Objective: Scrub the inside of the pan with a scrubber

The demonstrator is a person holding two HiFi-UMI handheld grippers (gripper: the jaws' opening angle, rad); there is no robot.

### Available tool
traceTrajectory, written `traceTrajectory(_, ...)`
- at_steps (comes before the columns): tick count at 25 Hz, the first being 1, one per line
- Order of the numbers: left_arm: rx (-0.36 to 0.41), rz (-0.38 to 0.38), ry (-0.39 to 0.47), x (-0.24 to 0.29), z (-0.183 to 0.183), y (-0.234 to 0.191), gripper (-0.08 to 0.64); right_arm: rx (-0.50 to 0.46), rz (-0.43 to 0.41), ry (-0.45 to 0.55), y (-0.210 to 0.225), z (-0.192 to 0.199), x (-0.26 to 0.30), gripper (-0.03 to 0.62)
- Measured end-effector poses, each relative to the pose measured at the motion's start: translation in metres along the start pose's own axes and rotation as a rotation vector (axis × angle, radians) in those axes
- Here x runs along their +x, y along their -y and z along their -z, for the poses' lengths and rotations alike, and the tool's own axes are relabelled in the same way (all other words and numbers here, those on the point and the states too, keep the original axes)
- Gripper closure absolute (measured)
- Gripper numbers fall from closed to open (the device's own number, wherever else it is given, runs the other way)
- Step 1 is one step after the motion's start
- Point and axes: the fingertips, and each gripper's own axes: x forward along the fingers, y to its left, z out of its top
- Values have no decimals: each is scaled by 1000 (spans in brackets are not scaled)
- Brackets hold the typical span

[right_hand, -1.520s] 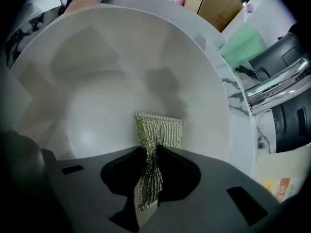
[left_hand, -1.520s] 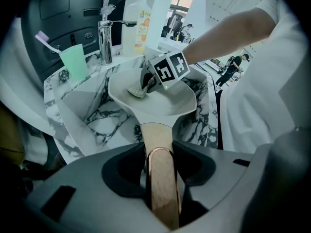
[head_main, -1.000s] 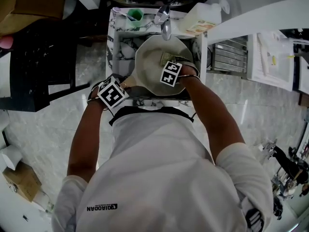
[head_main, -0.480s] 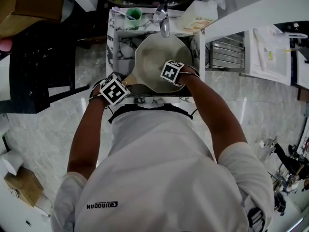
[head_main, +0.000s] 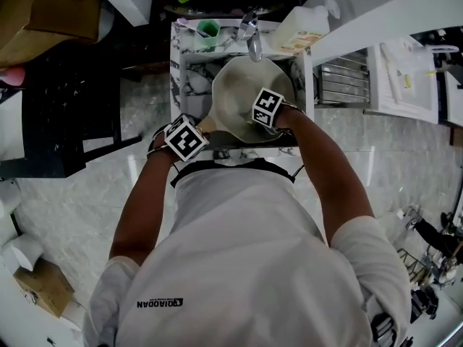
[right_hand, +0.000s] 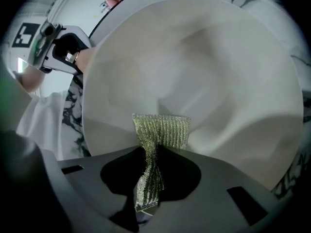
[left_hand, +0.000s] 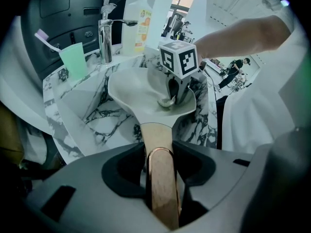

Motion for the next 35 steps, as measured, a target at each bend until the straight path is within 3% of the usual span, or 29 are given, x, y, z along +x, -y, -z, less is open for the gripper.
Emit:
traceTrajectory(3,11,12,-4,-1,1,1,376,58,-22,86,-5,-8,-12,499)
traceTrajectory(8,36,28,-10,-2,2,0,373,260,-78,386,-14,-35,-44,505)
traceTrajectory(15,75,25,28,-7,-1,-1,370,383,46,650,-28,-41,-79,506)
traceTrajectory(22,119,-7,73,-20,0,2,371,454,94,916,-48,-37,-114,508)
traceTrajectory(28,40,-132,228,-78,-22,10,371,395,124,1172,-94,-21,-164,508)
traceTrajectory(31,-11,-218,366,-106,-37,24,371,342,167,1220,-112,1,-176,508)
traceTrajectory(35,-98,-302,549,-126,-54,75,373,270,205,1274,-139,44,-187,508)
